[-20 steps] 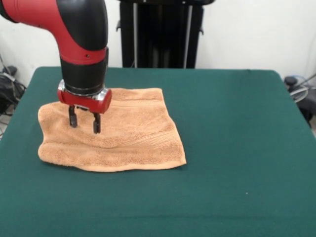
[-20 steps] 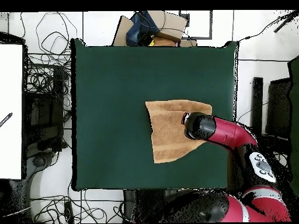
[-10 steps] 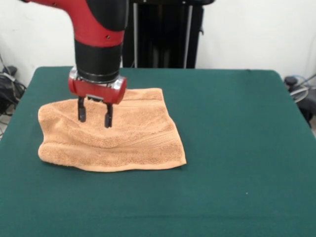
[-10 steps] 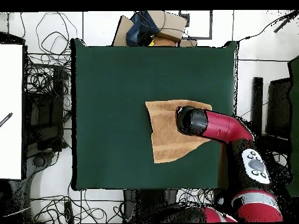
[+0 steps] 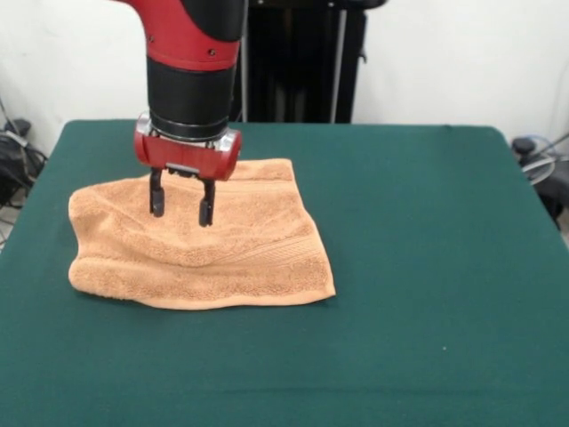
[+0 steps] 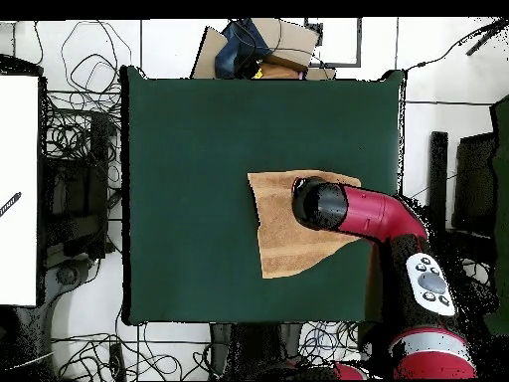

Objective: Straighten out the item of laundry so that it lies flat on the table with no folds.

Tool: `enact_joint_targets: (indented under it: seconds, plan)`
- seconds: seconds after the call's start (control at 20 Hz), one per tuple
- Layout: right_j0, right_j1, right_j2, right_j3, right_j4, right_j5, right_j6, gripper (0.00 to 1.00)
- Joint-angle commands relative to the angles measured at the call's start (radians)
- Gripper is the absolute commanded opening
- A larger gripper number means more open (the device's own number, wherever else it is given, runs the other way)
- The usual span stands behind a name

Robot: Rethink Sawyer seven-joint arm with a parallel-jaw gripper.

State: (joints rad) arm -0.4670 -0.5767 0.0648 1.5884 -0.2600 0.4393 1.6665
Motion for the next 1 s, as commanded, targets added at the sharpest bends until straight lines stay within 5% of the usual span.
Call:
enact_joint_targets:
  seconds: [0.05, 1.0]
  plan:
    - [-0.044, 0.039, 0.135, 0.017, -0.107, 0.095, -0.185, 1.00]
    - [-0.114, 0.042, 0.281, -0.036, -0.253, 0.197, -0.312, 1.00]
